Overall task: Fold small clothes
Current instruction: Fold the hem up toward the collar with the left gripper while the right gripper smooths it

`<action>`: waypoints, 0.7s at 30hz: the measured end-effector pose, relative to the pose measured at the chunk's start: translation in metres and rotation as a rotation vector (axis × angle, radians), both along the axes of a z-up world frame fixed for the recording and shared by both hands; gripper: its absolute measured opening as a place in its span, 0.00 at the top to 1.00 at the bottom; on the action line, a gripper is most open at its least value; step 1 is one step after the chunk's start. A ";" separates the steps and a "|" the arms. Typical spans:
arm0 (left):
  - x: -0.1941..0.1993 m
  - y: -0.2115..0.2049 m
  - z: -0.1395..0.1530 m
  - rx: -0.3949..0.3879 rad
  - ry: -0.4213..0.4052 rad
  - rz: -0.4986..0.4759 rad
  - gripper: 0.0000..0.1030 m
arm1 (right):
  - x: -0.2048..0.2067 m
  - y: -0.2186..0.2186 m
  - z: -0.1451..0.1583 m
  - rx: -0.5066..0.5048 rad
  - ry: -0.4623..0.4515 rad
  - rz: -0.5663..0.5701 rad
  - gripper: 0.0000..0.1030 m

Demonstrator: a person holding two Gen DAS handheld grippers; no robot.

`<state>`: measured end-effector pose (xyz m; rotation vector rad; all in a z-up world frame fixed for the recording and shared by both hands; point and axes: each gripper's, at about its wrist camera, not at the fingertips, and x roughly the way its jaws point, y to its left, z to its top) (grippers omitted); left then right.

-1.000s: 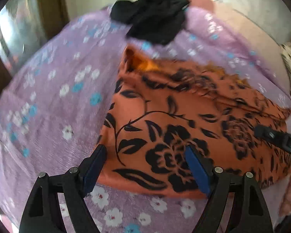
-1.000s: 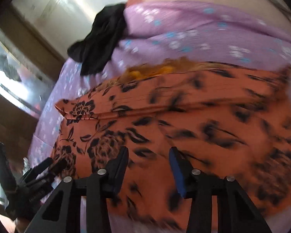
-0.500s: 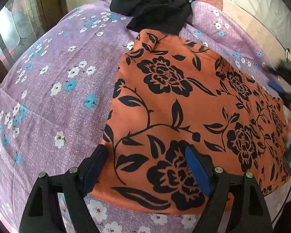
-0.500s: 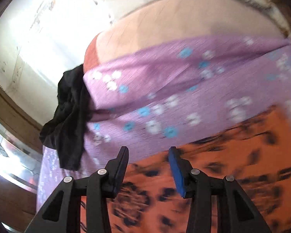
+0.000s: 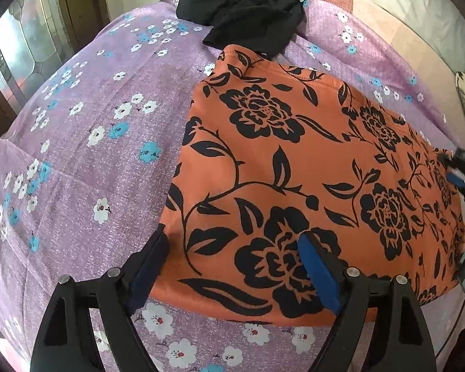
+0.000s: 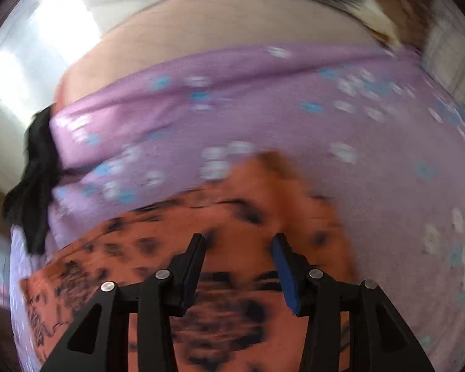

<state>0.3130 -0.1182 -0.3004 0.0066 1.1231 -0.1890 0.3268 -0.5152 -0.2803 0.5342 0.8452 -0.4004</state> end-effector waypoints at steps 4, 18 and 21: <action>-0.003 0.009 0.005 -0.024 0.001 -0.014 0.16 | 0.044 0.079 0.015 0.048 -0.030 0.257 0.53; -0.001 0.044 0.009 -0.006 -0.004 -0.012 0.15 | 0.146 0.216 -0.004 0.083 -0.005 0.460 0.50; -0.003 0.039 0.020 0.021 -0.063 -0.023 0.15 | 0.118 0.169 0.013 0.029 -0.071 0.341 0.50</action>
